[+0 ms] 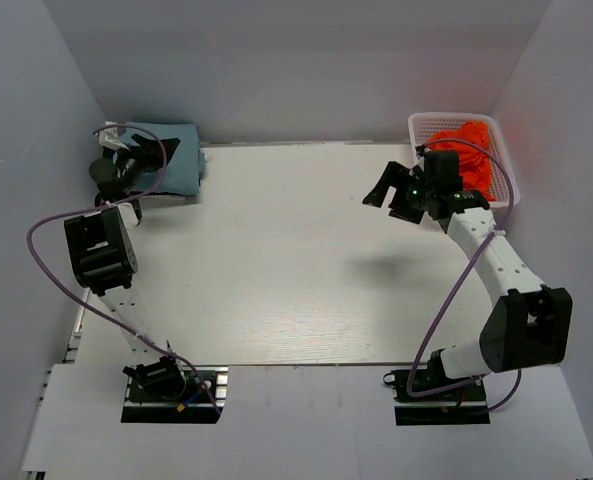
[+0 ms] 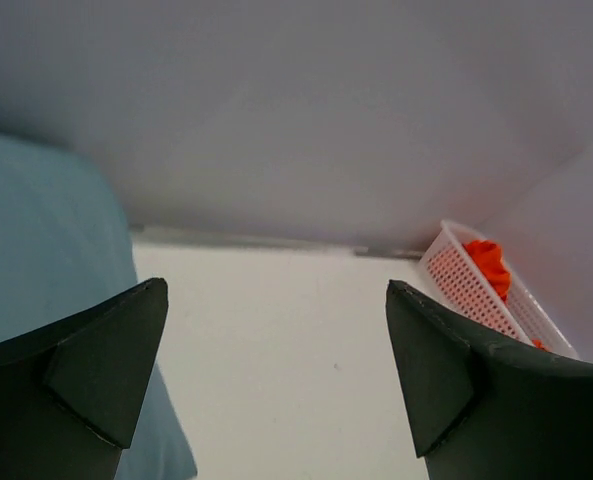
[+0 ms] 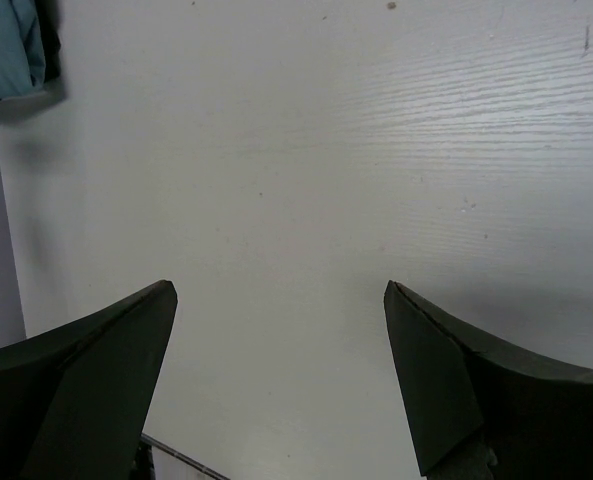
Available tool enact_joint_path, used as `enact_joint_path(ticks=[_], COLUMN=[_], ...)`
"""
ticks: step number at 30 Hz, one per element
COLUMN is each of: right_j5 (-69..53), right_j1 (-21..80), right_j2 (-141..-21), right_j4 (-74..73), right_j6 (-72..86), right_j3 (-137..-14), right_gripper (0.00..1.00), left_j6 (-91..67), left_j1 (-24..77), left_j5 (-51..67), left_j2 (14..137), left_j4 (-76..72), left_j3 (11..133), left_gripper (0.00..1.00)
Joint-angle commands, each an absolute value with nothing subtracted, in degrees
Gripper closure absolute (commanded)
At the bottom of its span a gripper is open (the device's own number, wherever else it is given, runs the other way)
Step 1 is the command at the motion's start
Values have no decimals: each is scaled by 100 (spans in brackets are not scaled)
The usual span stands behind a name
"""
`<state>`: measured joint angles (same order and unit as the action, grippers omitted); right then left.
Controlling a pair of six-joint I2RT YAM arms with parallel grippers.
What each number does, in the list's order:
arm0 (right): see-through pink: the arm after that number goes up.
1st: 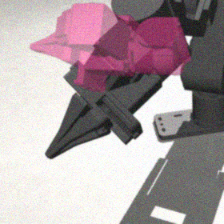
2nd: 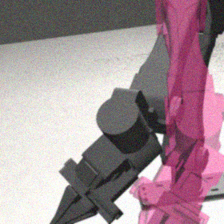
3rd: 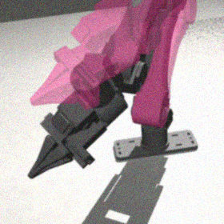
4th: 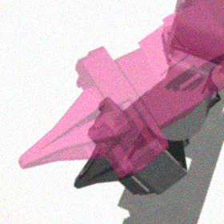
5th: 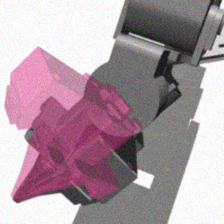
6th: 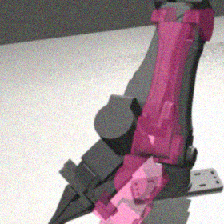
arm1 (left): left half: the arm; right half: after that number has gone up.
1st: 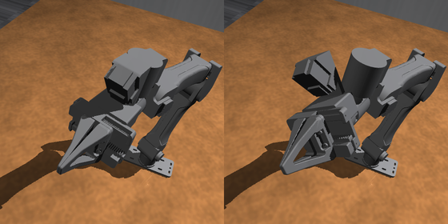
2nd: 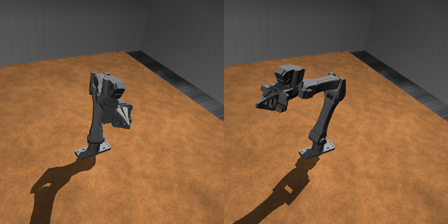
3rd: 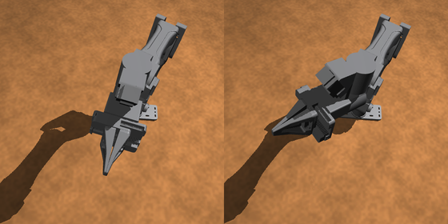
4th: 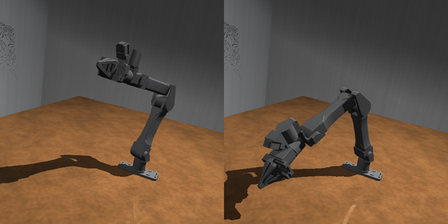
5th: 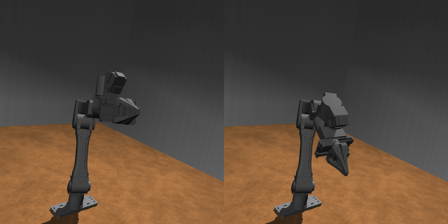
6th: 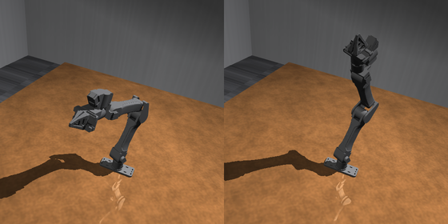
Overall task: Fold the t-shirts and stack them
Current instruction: Put the neatly folded tshirt into the corner of the board with the left arm
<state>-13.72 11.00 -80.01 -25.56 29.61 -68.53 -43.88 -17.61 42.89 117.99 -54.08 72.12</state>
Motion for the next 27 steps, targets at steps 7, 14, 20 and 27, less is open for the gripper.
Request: enact_joint_path(ticks=[7,14,20,27], right_j5=[-1705,-1591,-1564,-1556], right_j1=[1186,1239,1327,1450], right_j2=[-8420,-8718,-9105,-9395], right_j4=[-2522,-2610,-2768,-2812], right_j6=[2971,2980,2997,3032], right_j3=[-7531,-7839,-8138,-8463], right_gripper=[10,10,10,10], left_j6=[-5239,-5160,-5352,-5291], left_j1=[-2021,-2197,-2460,-2636], left_j5=[3841,2928,2365,1864], left_j2=[12330,13016,13429,13482], left_j4=[-7462,-7401,-7199,-6250], left_j3=[7515,7768,8016,8016], left_gripper=[0,0,0,0])
